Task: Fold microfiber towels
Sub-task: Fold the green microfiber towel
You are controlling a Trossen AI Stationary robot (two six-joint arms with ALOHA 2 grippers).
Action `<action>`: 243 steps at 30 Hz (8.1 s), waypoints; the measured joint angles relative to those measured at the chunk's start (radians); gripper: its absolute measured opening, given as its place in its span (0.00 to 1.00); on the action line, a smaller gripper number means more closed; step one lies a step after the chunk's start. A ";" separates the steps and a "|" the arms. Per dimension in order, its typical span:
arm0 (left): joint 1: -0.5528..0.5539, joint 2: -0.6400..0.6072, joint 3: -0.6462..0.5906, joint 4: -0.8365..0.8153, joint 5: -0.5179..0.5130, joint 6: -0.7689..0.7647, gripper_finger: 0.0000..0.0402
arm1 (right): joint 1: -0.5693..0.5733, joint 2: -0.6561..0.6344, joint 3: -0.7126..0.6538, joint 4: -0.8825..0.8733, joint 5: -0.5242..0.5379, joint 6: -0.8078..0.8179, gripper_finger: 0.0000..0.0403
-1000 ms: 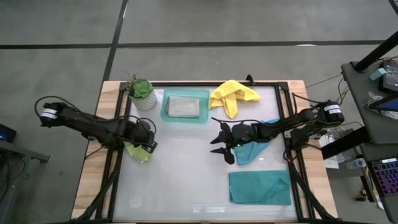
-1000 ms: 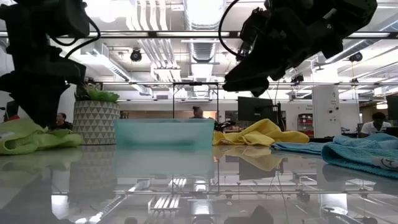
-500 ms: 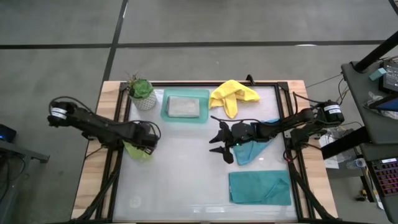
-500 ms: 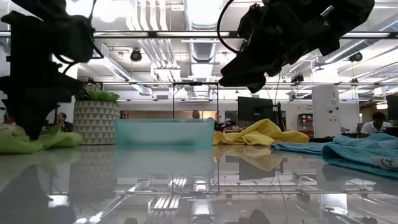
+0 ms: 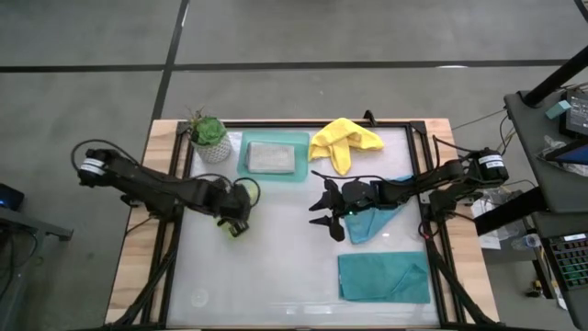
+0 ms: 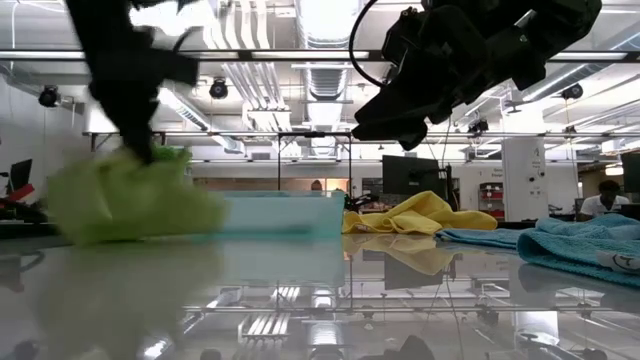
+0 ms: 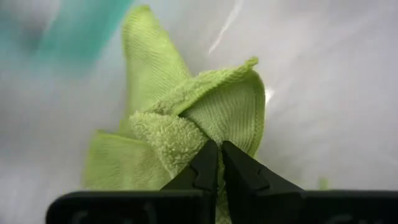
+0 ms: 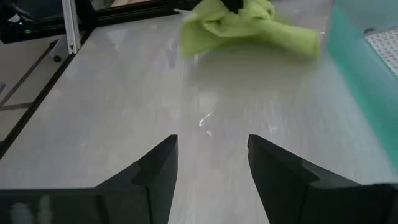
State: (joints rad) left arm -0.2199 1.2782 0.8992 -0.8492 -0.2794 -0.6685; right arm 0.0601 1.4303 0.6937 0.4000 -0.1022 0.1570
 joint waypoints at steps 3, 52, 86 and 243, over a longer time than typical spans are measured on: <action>-0.023 -0.027 0.020 0.274 -0.015 0.249 0.00 | 0.000 0.000 0.000 0.000 0.000 0.000 0.46; -0.002 0.092 -0.121 0.956 -0.175 0.543 0.00 | 0.005 -0.103 0.137 -0.142 0.182 0.006 0.46; -0.001 0.092 -0.114 0.989 -0.390 0.600 0.00 | 0.016 -0.213 0.135 -0.510 0.206 0.059 0.45; -0.044 0.000 -0.120 1.057 -0.222 0.864 0.01 | 0.174 0.050 0.731 -1.374 -0.239 -0.072 0.02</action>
State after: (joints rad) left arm -0.2637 1.2783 0.7790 0.2076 -0.5014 0.1951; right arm 0.2339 1.4807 1.4249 -0.9743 -0.3412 0.0846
